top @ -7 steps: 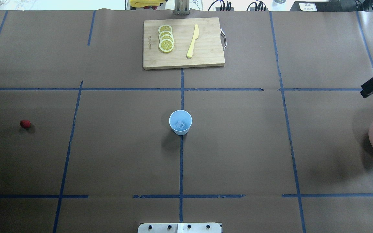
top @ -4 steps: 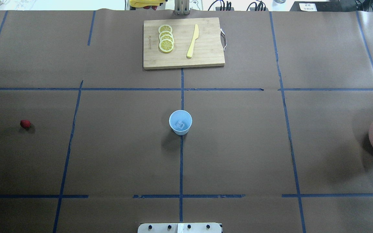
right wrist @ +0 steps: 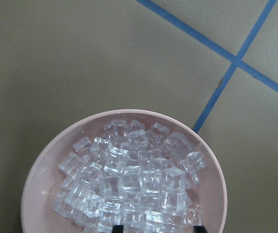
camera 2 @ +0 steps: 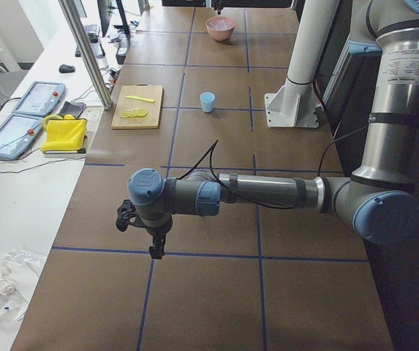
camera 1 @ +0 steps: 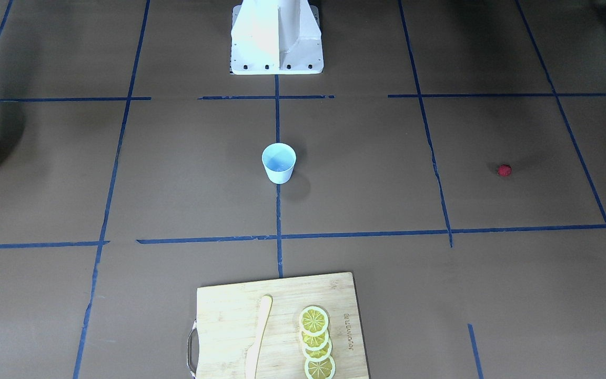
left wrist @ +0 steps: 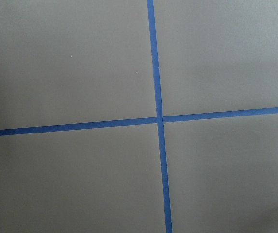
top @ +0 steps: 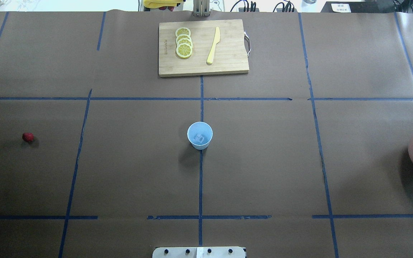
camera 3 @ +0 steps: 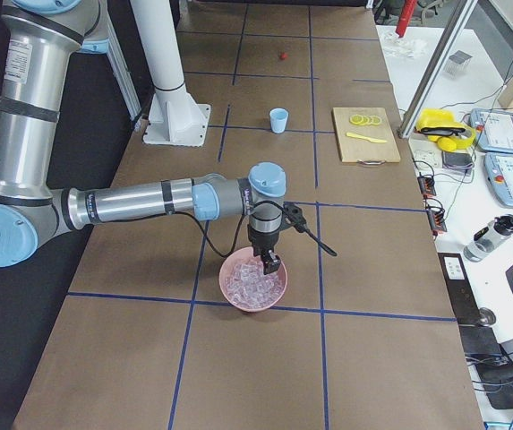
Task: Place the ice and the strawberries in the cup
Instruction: 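Grasp another ice cube from the pink bowl with the right gripper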
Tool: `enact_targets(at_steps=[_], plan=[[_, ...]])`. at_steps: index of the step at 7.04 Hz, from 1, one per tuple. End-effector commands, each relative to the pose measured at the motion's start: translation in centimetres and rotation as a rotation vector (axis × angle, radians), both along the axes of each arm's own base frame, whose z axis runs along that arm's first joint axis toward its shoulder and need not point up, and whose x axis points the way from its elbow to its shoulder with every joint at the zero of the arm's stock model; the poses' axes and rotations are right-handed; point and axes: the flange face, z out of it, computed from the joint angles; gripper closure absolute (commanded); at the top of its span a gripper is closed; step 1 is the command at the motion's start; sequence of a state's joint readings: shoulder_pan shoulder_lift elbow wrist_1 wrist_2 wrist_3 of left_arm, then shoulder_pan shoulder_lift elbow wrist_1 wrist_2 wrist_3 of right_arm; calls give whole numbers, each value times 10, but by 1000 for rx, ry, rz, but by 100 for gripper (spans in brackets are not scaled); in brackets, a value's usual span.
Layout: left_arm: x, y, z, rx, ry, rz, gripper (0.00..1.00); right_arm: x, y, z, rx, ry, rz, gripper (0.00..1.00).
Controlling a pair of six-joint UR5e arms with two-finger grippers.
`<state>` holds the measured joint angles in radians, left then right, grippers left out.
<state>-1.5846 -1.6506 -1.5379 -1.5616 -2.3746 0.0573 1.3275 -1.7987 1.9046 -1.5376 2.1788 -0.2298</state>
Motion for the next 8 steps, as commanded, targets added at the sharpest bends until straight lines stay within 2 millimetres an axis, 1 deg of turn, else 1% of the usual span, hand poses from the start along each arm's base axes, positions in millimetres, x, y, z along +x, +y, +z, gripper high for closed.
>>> enact_targets(at_steps=[1,2,4,6,8], plan=[[1,0,-1,-2,0,-2,0,0,-2,24,-43,10,2,47],[2,0,-1,-2,0,-1,0,0,-1,31,-60,7,4,48],[3,-1,-1,-2,0,3,0,-4,1,33,-73,7,-3,49],[3,-1,-1,0,0,4,0,-23,2,35,-80,18,-46,49],[4,-1,-1,0,0,5,0,-32,4,43,-91,29,-70,51]])
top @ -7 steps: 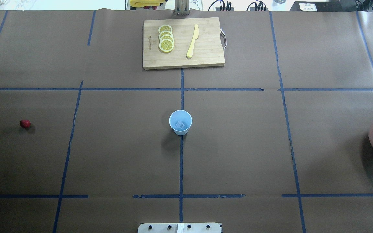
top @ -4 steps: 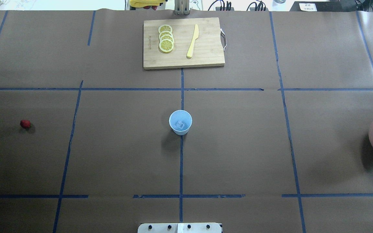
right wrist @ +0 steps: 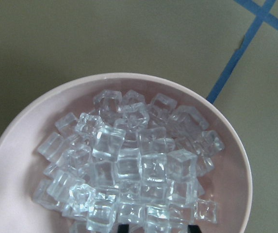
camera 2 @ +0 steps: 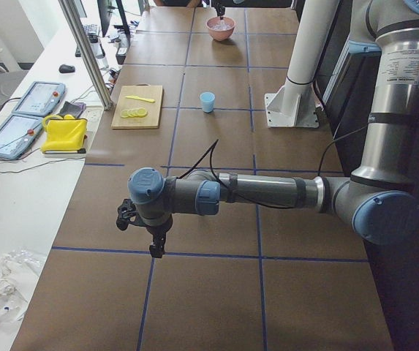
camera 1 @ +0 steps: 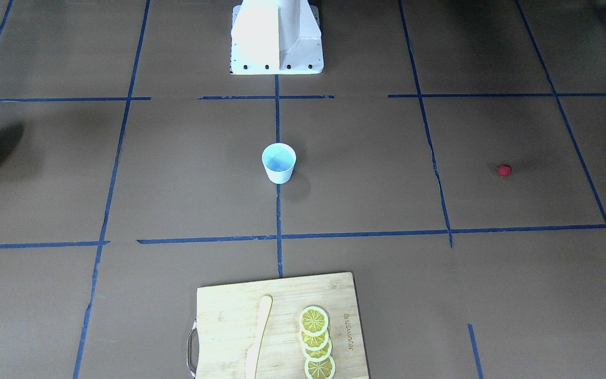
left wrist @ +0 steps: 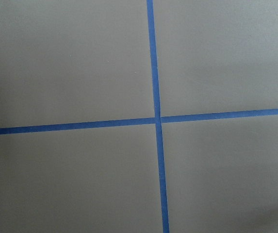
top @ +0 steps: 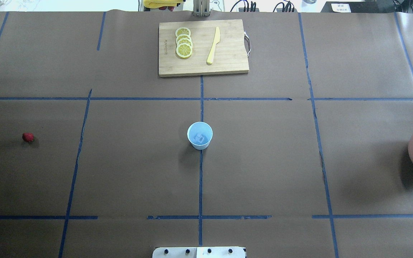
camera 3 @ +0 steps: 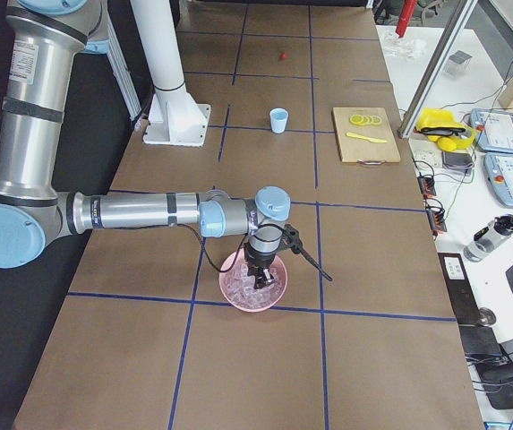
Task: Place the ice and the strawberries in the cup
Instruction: 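Grasp another ice cube from the pink bowl with the right gripper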
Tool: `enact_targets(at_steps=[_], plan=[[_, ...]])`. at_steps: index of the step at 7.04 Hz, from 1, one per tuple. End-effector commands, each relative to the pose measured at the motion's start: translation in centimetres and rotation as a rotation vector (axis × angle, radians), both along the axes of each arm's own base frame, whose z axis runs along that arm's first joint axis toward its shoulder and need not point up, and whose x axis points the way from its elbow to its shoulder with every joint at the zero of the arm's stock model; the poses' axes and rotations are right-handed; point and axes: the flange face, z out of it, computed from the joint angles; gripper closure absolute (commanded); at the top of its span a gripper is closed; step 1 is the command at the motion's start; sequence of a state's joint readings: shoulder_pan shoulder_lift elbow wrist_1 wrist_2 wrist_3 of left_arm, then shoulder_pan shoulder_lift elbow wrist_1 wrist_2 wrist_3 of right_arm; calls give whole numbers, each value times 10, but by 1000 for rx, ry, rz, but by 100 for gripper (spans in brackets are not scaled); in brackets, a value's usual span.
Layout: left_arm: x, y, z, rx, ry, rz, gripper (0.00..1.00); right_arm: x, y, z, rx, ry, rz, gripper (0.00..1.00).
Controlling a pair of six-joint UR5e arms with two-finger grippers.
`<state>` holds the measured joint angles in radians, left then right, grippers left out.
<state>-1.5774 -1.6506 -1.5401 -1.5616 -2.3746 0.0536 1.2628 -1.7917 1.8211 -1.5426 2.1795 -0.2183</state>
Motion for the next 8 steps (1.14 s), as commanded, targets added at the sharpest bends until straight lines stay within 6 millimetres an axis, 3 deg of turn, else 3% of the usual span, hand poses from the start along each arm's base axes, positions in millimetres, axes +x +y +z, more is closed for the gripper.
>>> enact_targets(at_steps=[1,8], plan=[[0,0,0,0,0,1,0,-6,2,7,-10,9,-18,51],[0,-1,-1,3,0,1,0,-20,4,29,-27,55,-59,51]])
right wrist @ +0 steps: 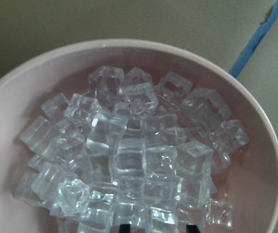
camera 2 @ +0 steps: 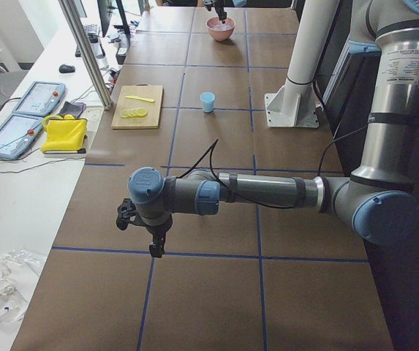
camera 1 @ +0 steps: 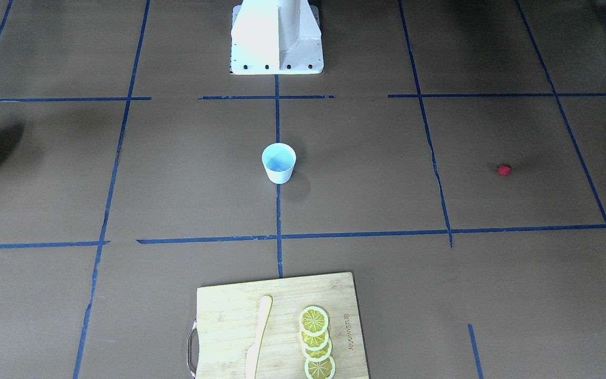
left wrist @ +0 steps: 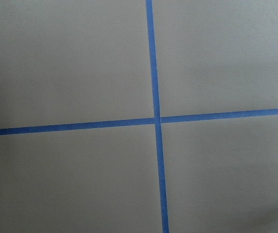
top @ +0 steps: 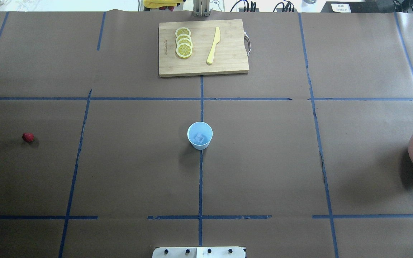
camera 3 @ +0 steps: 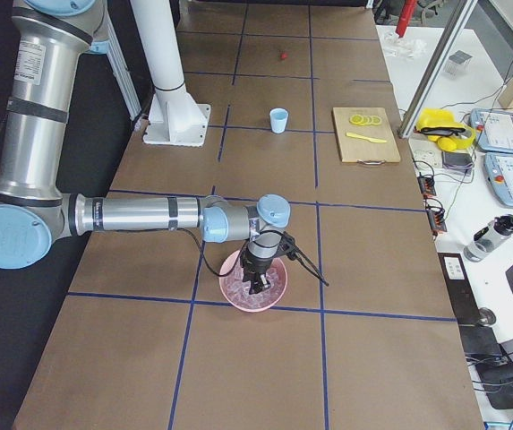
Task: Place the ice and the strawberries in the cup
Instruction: 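Grasp another ice cube from the pink bowl with the right gripper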
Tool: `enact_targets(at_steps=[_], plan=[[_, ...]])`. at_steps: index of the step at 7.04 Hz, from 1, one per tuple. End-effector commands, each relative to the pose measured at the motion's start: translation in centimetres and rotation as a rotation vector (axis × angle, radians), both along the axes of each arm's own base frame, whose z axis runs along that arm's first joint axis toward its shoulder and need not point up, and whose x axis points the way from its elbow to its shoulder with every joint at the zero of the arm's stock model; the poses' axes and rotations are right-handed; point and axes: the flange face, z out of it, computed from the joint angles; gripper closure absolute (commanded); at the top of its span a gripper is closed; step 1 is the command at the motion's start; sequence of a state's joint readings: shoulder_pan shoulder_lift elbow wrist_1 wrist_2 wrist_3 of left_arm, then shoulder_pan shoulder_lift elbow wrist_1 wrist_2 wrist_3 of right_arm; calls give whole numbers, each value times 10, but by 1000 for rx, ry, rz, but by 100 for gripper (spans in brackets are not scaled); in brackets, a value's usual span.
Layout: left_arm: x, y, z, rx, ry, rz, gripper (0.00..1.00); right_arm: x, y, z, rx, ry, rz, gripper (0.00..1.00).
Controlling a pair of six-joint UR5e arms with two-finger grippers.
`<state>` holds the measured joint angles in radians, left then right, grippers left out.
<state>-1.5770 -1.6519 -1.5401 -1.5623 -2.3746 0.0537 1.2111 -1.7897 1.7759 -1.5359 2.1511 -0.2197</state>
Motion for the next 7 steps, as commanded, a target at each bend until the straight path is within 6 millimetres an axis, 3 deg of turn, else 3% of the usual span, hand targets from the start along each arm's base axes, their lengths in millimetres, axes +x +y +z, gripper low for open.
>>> enact_targets(at_steps=[1,4,7], plan=[[0,-2,-2,4,0,0,0,-2,0,9,-6,21,-8,51],[0,-6,-7,11,0,-1,0,-1,0,12,-10,24,-5,54],[1,-7,-8,8,0,-5,0,0,-1,2,16,11,-13,100]])
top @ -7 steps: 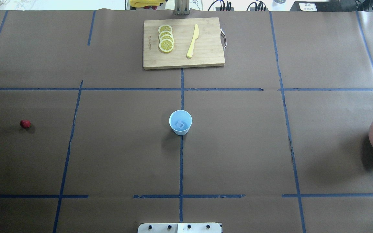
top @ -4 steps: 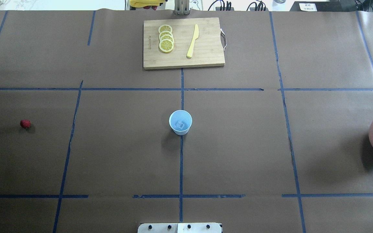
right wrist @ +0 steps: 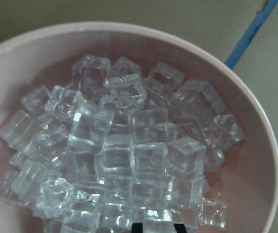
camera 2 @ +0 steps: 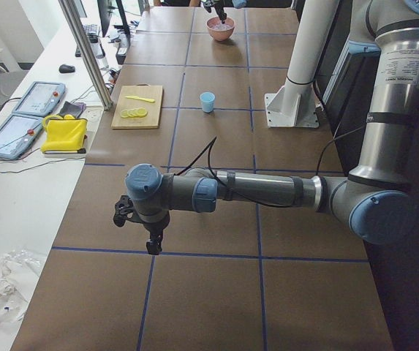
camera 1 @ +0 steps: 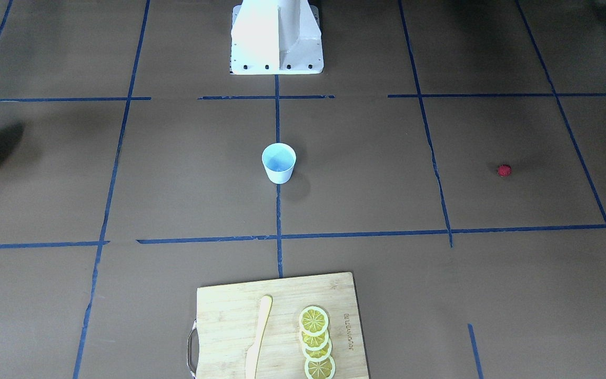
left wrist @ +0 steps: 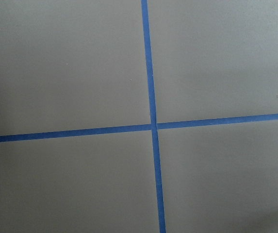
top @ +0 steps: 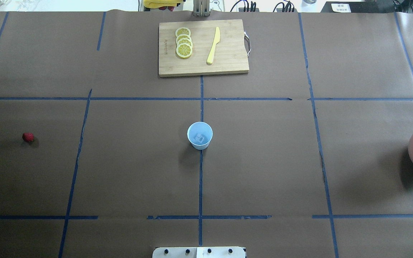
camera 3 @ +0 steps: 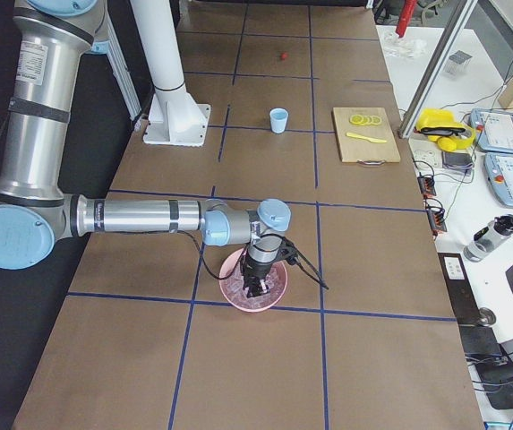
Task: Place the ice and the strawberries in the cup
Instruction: 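Grasp another ice cube from the pink bowl with the right gripper, then carry the second ice cube over the light-blue cup with the right gripper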
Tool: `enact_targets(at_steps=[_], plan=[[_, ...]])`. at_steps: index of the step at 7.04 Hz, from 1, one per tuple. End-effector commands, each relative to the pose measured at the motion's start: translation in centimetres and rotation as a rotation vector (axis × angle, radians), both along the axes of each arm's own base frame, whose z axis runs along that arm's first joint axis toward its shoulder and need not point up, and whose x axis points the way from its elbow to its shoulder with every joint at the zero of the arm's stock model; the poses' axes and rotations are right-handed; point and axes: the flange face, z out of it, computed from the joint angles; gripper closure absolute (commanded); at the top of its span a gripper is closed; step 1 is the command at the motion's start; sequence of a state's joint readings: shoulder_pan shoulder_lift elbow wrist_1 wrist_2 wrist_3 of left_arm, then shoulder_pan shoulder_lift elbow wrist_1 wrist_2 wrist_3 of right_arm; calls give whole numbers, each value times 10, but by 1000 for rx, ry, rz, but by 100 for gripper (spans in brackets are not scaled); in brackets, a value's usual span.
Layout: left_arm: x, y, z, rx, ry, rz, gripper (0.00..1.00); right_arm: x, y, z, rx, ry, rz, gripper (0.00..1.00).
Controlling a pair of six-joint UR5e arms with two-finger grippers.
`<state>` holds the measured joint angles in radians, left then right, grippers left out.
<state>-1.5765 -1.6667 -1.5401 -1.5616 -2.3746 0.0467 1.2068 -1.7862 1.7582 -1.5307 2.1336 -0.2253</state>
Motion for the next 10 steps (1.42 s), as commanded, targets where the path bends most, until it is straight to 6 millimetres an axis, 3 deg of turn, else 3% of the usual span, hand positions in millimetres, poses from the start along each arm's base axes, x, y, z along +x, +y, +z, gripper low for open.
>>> enact_targets(at_steps=[1,3,4,5,7,8,10], plan=[[1,0,0,-1,0,0,0,0,-1,-17,28,-14,3,100],[1,0,0,-2,0,0,0,18,-4,-63,58,-26,48,100],[1,0,0,-2,0,0,0,13,-18,-104,76,-40,56,100],[1,0,1,-4,0,0,0,1,-51,-148,89,-69,72,100],[1,0,3,-7,2,0,0,-38,-104,-254,6,-223,243,100],[1,0,3,-8,2,0,0,-98,-117,-315,-60,-247,281,100],[1,1,6,-12,2,2,0,-218,-125,-406,-197,-252,361,100]])
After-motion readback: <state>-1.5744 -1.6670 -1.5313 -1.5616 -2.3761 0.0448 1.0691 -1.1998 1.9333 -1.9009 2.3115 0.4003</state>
